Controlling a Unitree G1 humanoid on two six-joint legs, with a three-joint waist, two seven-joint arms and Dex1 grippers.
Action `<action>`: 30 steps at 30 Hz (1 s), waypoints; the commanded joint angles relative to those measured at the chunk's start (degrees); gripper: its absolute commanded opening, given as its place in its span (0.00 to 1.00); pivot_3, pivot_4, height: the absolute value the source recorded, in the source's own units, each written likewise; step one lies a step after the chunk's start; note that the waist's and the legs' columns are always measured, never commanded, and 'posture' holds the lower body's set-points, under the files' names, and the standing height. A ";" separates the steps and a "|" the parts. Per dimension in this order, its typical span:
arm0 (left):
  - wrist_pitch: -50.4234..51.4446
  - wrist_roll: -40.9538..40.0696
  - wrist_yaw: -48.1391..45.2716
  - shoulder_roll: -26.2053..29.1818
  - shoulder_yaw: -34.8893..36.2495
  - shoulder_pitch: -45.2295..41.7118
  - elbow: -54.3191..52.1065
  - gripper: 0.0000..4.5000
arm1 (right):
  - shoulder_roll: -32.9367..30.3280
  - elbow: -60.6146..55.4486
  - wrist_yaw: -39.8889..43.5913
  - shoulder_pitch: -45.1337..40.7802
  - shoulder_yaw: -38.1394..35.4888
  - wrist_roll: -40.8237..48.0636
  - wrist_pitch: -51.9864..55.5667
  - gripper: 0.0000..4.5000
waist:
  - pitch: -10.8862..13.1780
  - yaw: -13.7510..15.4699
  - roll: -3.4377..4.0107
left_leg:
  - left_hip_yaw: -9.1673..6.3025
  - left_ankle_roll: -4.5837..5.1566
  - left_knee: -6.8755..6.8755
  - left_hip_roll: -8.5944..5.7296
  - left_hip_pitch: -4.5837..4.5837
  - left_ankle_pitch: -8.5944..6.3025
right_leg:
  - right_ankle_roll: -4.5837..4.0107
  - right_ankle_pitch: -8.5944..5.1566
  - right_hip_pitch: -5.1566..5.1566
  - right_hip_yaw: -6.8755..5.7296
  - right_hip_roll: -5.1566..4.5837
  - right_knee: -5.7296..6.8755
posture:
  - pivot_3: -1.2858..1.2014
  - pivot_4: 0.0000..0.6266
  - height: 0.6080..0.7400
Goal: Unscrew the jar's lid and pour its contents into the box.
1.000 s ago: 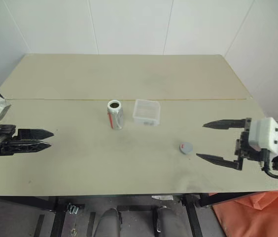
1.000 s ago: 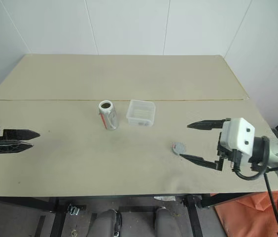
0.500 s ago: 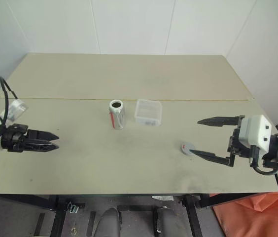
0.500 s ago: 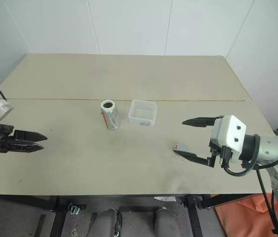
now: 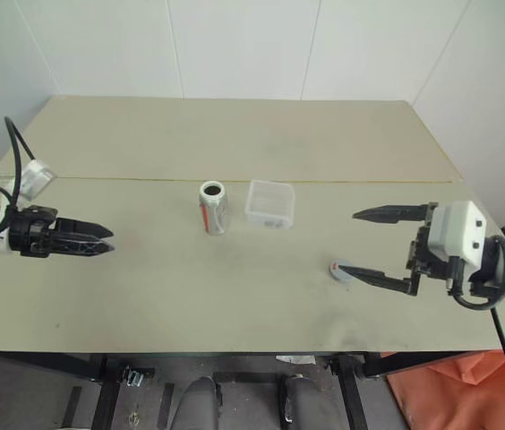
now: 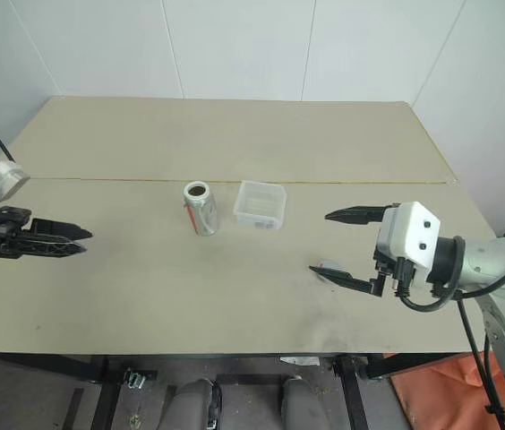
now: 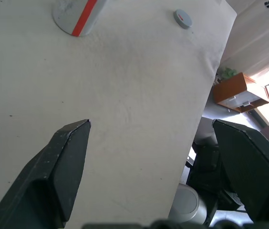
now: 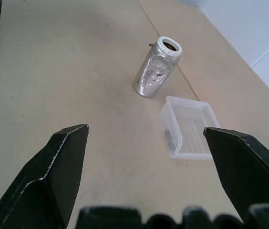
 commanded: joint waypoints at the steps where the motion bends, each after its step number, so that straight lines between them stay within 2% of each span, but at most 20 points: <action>1: -0.57 0.01 -0.47 -0.05 -1.31 -2.68 2.12 0.99 | 0.19 -1.01 -0.91 -0.61 -0.52 -0.40 -0.63 1.00 | 0.00 0.01 0.00 | 0.00 0.00 0.01 0.00 0.00 0.00 | 0.00 0.00 0.01 0.00 0.00 0.00 | 0.52 0.24 1.00; 15: -3.40 1.24 -0.47 -2.59 -5.73 -7.36 7.65 0.99 | 1.20 -1.54 -1.71 0.34 -0.74 -2.39 -1.62 1.00 | -0.01 0.00 -0.01 | -0.02 0.00 0.01 -0.01 -0.01 0.00 | 0.18 0.10 0.00 0.00 0.00 0.00 | 0.52 0.24 1.00; 30: -4.54 -0.12 -0.47 -0.83 -7.28 -6.89 5.83 0.99 | 1.81 -2.19 -2.07 1.76 -1.72 -3.59 -2.51 1.00 | -0.01 -0.01 -0.02 | -0.03 0.00 0.01 -0.01 -0.01 0.00 | 0.20 0.12 0.01 0.00 0.00 0.01 | 0.52 0.24 1.00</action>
